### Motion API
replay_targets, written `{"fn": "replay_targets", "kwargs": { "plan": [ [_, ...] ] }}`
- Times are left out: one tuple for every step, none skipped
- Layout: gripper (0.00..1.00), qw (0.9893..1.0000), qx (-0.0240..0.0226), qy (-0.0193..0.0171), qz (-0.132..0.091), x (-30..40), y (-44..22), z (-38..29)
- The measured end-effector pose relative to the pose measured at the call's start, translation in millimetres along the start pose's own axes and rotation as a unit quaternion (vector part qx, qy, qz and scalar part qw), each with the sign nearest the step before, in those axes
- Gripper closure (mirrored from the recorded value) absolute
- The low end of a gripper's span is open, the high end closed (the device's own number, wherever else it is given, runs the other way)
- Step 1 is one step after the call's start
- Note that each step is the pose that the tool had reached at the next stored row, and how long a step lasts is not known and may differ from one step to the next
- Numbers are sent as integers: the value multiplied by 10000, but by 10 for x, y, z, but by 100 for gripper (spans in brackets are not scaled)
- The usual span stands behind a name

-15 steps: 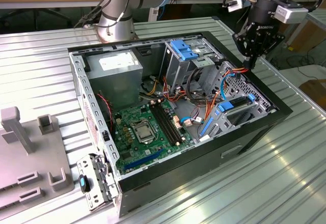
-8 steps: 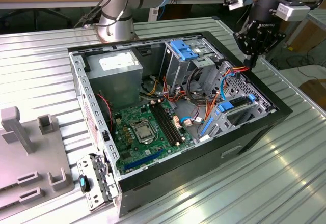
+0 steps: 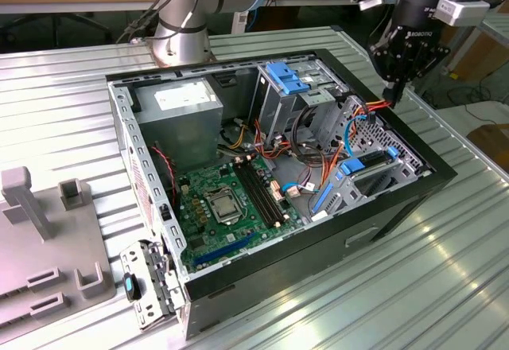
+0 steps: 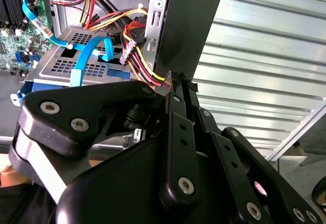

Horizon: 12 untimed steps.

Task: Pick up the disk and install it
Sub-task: 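Insert the first disk wire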

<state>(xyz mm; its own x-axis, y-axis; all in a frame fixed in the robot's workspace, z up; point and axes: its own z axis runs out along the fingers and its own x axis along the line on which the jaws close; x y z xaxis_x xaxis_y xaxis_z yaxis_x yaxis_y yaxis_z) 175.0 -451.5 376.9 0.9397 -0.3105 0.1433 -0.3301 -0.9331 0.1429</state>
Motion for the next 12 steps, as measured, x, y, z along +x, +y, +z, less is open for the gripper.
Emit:
{"fn": "replay_targets", "kwargs": {
  "plan": [
    [84,10000,2,-1,1,4,6,-35],
    [84,10000,2,-1,1,5,7,-44],
    [84,10000,3,-1,1,5,7,-44],
    [84,10000,3,-1,1,5,7,-44],
    [84,10000,2,-1,1,5,8,-45],
    [84,10000,2,-1,1,5,8,-46],
    [84,10000,2,-1,1,5,8,-46],
    [84,10000,2,-1,1,5,8,-46],
    [84,10000,2,-1,1,5,8,-47],
    [84,10000,-1,-17,-2,5,9,-49],
    [84,10000,-2,-64,-9,5,9,-48],
    [84,9999,-3,-113,-16,5,8,-47]
  ]
}}
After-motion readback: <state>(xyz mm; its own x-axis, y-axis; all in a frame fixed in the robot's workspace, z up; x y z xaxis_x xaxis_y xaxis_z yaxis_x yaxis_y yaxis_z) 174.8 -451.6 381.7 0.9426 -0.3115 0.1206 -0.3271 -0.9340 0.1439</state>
